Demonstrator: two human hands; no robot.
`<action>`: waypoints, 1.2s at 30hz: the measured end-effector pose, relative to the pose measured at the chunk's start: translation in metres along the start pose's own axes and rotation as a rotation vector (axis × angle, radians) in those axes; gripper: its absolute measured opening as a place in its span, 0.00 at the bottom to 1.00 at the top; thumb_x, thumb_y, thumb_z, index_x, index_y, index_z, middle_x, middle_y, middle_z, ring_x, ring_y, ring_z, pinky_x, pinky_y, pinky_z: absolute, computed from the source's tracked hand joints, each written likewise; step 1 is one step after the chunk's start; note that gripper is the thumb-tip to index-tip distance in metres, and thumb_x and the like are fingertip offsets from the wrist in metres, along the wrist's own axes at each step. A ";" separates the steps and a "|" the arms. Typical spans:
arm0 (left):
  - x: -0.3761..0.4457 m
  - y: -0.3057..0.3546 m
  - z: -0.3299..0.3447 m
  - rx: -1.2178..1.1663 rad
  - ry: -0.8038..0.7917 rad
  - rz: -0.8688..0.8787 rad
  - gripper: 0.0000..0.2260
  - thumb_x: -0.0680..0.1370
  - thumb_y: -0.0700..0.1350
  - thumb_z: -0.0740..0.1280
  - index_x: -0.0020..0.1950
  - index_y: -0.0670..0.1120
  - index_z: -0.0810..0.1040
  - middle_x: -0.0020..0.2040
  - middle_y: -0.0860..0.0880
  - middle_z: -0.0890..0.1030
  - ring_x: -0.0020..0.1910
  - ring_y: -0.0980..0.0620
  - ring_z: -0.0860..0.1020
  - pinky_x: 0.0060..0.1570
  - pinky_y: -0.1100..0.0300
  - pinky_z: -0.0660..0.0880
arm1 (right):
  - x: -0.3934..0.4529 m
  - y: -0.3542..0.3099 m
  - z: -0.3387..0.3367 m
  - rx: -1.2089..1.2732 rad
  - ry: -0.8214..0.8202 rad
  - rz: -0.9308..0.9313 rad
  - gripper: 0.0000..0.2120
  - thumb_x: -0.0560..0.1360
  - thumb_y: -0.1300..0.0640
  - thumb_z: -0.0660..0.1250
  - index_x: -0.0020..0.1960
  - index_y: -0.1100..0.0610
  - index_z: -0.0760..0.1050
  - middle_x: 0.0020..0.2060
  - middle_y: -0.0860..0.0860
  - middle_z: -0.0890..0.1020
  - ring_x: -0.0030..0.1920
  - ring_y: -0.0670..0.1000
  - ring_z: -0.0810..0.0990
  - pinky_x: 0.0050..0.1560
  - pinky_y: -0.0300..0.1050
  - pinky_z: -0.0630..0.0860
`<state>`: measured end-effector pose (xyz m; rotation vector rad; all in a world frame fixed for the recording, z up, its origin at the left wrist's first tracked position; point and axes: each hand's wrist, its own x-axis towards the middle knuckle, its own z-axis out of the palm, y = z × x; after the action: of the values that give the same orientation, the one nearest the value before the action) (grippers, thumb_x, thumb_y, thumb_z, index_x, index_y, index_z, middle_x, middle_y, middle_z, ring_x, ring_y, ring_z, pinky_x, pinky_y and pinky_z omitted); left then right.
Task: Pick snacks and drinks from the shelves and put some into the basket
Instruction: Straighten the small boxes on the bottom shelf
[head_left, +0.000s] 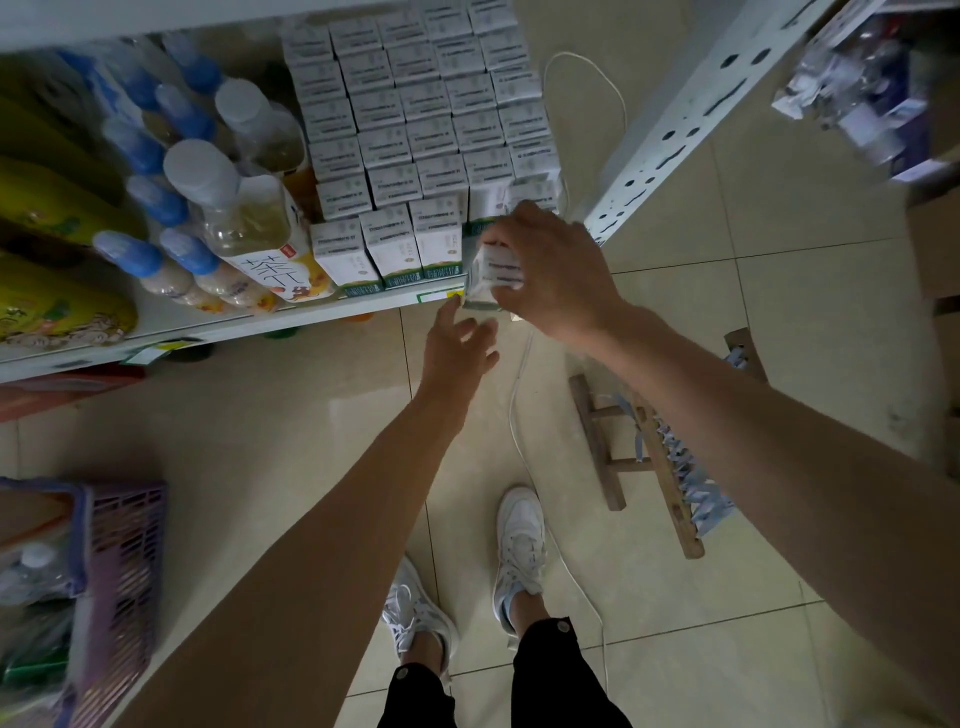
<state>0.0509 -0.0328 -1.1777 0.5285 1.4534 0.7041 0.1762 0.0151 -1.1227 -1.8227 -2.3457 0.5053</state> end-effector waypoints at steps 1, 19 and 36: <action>0.000 0.007 0.003 -0.115 -0.002 -0.081 0.20 0.81 0.37 0.63 0.73 0.43 0.68 0.59 0.40 0.76 0.53 0.46 0.79 0.55 0.54 0.79 | 0.007 0.003 0.000 -0.057 0.006 -0.037 0.19 0.69 0.55 0.72 0.59 0.54 0.75 0.53 0.52 0.77 0.51 0.55 0.77 0.48 0.48 0.64; 0.033 0.056 0.027 -0.956 -0.090 -0.238 0.11 0.80 0.29 0.52 0.47 0.34 0.73 0.37 0.36 0.81 0.37 0.47 0.76 0.54 0.48 0.79 | 0.058 0.018 0.006 -0.096 -0.018 -0.141 0.19 0.68 0.59 0.71 0.58 0.58 0.73 0.54 0.53 0.78 0.56 0.56 0.75 0.54 0.49 0.64; 0.037 0.047 0.023 -0.624 -0.091 -0.223 0.12 0.82 0.36 0.55 0.62 0.39 0.73 0.62 0.43 0.78 0.63 0.44 0.75 0.60 0.46 0.73 | 0.050 0.019 0.000 -0.249 0.047 0.120 0.20 0.72 0.71 0.63 0.64 0.63 0.68 0.61 0.59 0.72 0.60 0.60 0.72 0.56 0.52 0.69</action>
<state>0.0681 0.0286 -1.1685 -0.0824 1.1056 0.8890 0.1804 0.0668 -1.1342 -2.0650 -2.3691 0.1850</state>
